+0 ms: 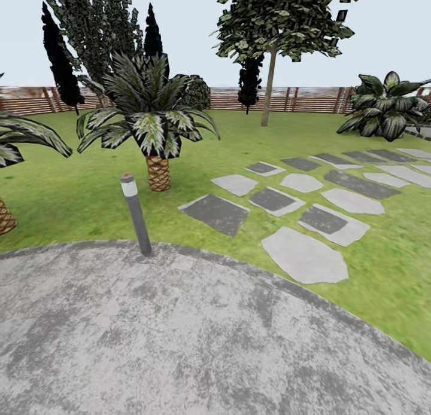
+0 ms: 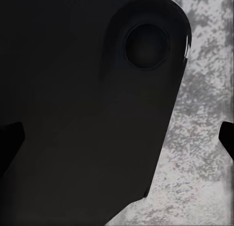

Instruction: Take the three Easter eggs out of the wicker basket on the lawn in the garden, then place them on the lawn next to a single tree (choose any tree) so that all three eggs are next to the same tree and none are left in the basket.

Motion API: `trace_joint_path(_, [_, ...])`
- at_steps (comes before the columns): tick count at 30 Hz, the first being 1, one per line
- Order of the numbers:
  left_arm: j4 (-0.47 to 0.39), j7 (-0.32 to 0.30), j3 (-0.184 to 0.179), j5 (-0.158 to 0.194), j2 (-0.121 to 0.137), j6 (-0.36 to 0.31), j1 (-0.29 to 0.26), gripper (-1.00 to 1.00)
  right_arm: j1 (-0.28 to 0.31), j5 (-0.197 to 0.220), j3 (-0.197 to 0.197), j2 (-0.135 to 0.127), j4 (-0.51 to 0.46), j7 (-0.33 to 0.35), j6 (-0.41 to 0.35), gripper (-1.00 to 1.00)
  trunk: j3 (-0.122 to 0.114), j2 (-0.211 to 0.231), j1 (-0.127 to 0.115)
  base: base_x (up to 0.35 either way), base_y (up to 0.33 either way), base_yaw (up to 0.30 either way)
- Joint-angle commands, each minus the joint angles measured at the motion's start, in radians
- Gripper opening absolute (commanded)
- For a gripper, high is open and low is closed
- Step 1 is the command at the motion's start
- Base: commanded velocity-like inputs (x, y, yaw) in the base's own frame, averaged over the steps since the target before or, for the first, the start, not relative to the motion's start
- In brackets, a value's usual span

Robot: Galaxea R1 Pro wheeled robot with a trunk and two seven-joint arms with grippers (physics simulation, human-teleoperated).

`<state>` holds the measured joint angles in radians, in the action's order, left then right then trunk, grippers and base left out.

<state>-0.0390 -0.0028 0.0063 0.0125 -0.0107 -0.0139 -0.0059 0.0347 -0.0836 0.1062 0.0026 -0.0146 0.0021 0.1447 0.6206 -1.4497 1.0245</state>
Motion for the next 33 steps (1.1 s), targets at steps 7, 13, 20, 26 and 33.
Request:
trace_joint_path(7, [-0.001,-0.001,0.000,0.001,0.000,-0.001,0.000,1.00,0.001,-0.007,0.003,-0.002,0.001,-0.001,0.003,1.00,0.001,0.000,0.001,0.337,0.000,-0.152])
trace_joint_path(13, [-0.001,-0.001,0.000,0.001,0.000,-0.001,0.000,1.00,0.001,-0.007,0.003,-0.002,0.001,-0.001,0.003,1.00,0.001,0.000,0.001,0.337,0.000,-0.278])
trace_joint_path(20, [-0.001,-0.001,0.000,0.001,0.000,-0.001,0.000,1.00,0.001,-0.007,0.003,-0.001,0.001,-0.001,0.003,1.00,0.001,0.000,0.001,0.337,0.000,-0.227])
trace_joint_path(26, [-0.001,-0.001,0.000,0.001,0.000,-0.001,0.000,1.00,0.001,-0.008,0.003,-0.001,0.001,-0.001,0.003,1.00,0.001,0.000,0.001,0.337,0.000,-0.017])
trace_joint_path(33, [-0.001,-0.001,0.000,0.001,0.000,-0.001,0.000,1.00,0.001,-0.009,0.004,-0.004,0.002,0.001,0.003,1.00,0.001,0.000,0.001,0.337,0.000,-0.001])
